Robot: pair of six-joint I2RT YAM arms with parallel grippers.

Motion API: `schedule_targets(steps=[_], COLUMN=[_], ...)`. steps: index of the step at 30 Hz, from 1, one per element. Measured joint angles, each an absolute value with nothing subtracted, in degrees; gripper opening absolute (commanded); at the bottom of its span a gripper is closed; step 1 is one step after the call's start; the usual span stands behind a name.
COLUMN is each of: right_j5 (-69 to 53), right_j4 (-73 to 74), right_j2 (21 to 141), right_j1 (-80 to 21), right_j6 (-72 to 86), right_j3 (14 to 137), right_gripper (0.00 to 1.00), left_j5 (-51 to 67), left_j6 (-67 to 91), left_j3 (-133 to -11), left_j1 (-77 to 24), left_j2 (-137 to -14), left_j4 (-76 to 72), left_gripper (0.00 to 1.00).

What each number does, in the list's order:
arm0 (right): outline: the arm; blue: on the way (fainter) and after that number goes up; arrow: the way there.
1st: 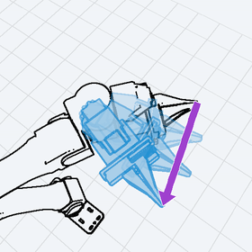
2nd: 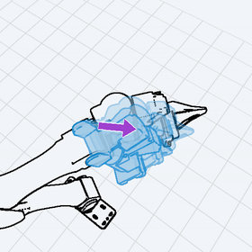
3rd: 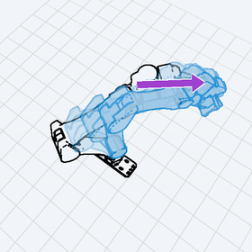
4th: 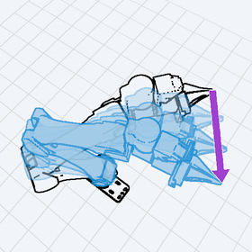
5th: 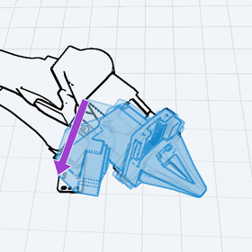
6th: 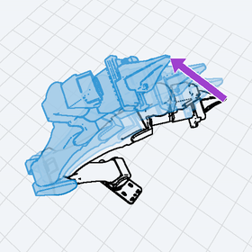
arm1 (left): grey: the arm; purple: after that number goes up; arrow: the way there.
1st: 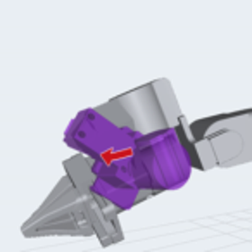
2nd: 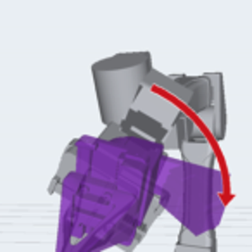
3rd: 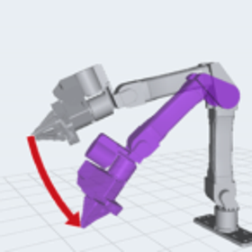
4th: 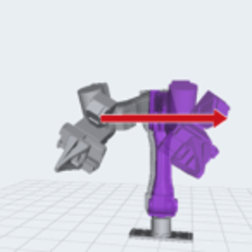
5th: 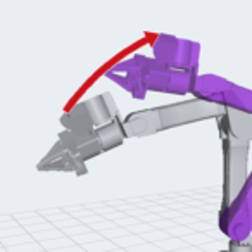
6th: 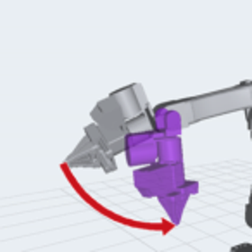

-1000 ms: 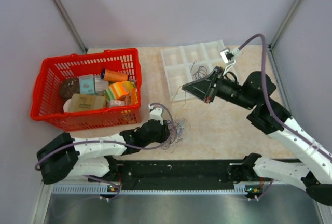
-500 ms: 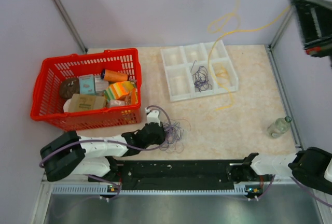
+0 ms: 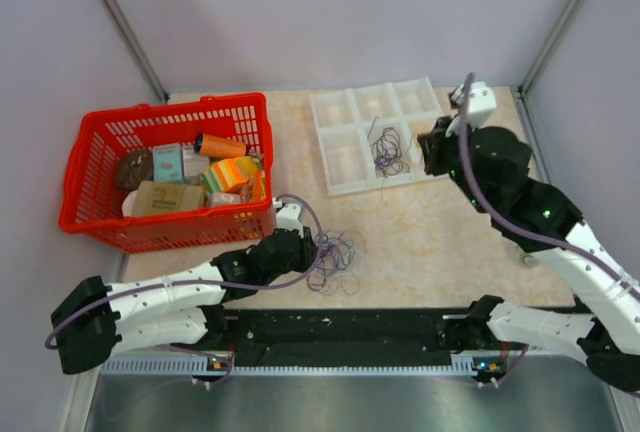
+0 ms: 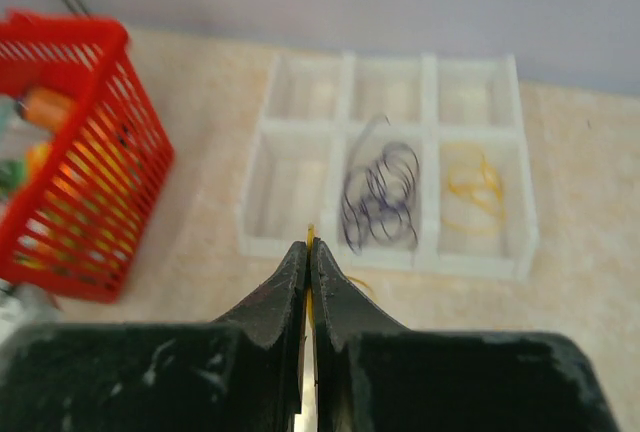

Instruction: Untangle the cables

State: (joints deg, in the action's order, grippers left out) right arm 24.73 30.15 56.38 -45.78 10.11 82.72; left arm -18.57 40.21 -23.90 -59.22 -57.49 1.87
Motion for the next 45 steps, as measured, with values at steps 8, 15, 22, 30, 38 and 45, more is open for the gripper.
schedule_targets(steps=[8, 15, 22, 30, 38, 45], right_j5=[29.98, 30.61, 31.97, 22.63, 12.29, 10.68], right_j4=[40.53, 42.83, 42.89, 44.45, 45.36, 44.93], right_j2=[45.63, 40.73, 47.29, 50.41, 51.70, 55.94], right_j1=[-45.91, -45.91, -44.10, -36.64, -33.17, -32.82], right_j6=[18.22, 23.16, 29.52, 42.89, 53.39, 55.48], right_j3=[67.02, 65.17, 58.26, 46.00, 37.56, 36.38], right_gripper=[0.00, 0.00, 0.00, 0.04, 0.33, 0.83], left_j5=[-16.29, -14.81, -14.26, -13.78, -13.08, -12.82], left_j6=[37.80, 37.17, 36.75, 36.36, 36.21, 36.23], left_j3=[-26.35, -26.61, -27.24, -27.27, -27.33, -27.33], left_j1=[-59.22, -59.22, -59.22, -59.22, -59.22, -59.22], left_j2=[-55.16, -55.13, -53.19, -51.83, -51.75, -51.37], left_j4=[3.77, 4.82, 5.02, 5.21, 5.21, 5.21], left_gripper=[0.38, 0.40, 0.41, 0.41, 0.41, 0.42])
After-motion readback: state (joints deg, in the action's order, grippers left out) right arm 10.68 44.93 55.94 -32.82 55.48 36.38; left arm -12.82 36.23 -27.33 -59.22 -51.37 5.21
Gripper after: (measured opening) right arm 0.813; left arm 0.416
